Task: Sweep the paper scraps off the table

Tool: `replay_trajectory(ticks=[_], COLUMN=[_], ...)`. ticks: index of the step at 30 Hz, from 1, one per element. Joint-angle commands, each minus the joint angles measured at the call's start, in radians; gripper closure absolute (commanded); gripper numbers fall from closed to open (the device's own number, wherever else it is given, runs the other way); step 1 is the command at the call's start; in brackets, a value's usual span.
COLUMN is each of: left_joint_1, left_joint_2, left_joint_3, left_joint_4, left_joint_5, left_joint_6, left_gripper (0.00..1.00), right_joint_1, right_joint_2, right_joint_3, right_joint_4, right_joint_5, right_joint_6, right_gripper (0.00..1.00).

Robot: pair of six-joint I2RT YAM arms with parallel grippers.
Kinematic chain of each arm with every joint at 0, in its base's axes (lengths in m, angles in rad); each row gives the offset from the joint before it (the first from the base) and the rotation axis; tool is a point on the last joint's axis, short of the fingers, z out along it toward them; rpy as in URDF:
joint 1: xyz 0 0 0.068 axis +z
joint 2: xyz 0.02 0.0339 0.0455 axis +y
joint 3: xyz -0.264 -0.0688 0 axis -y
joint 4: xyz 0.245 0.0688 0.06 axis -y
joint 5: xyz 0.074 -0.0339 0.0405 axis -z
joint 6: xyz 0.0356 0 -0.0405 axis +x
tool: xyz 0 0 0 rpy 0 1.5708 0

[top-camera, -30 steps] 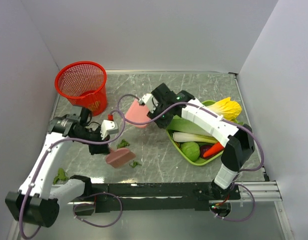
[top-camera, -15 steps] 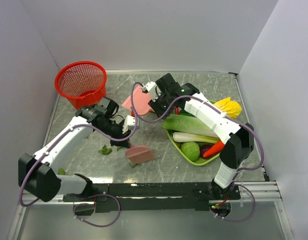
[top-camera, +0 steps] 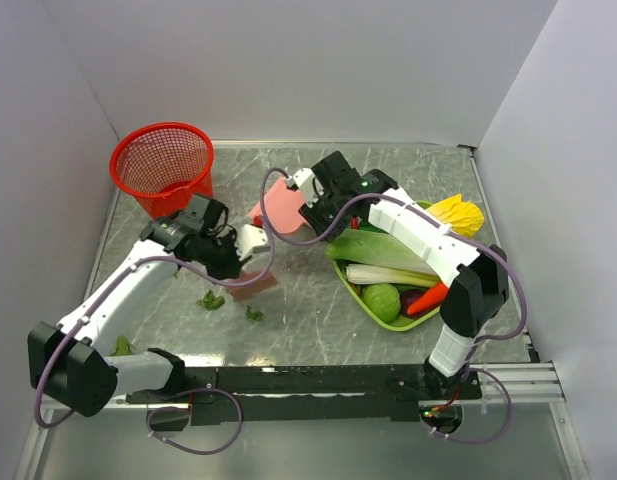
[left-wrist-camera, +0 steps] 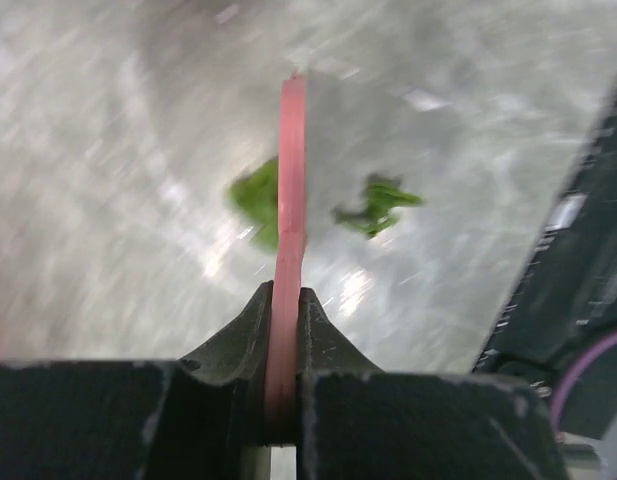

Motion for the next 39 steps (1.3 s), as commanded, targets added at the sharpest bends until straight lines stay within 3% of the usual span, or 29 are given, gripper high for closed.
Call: replay_trajectory(ticks=[1,6,12,17,20,24,27,32,39], left_joint_1=[0.098,0.157,0.177,0.21,0.221,0.221,0.218,0.184,0.141], left_joint_2=[-0.041,-0.139,-0.179,-0.237,-0.236,-0.236,-0.192,-0.078,0.023], left_joint_3=[0.044,0.095,0.153,0.103,0.148,0.138,0.126,0.055,-0.025], left_joint_4=[-0.017,-0.058,-0.141,-0.121,-0.217,-0.23,-0.247,-0.268,-0.054], left_joint_5=[-0.105,-0.002,-0.152,-0.297,-0.178,0.194,0.383,0.481,0.426], left_joint_6=[-0.021,-0.051,-0.093,-0.119,-0.08,-0.043,-0.053,-0.035,-0.165], left_gripper=[0.99,0.99,0.99,0.99,0.99,0.99,0.99,0.99,0.99], right_joint_1=[0.026,0.026,0.033,0.046,0.046,0.014,0.003,0.004,0.003], right_joint_2=[-0.032,-0.015,-0.027,-0.08,-0.124,-0.14,-0.126,-0.097,-0.075], right_joint_3=[-0.028,-0.011,-0.051,-0.14,-0.17,-0.137,-0.082,0.006,0.061], right_joint_4=[0.028,-0.008,-0.03,-0.024,-0.009,-0.016,-0.021,0.001,0.011], right_joint_5=[-0.036,-0.081,-0.067,-0.046,-0.02,-0.047,-0.093,-0.125,-0.112], right_joint_6=[-0.022,-0.054,-0.096,-0.088,-0.084,-0.049,-0.041,-0.013,-0.018], right_gripper=[1.0,1.0,1.0,1.0,1.0,1.0,1.0,1.0,1.0])
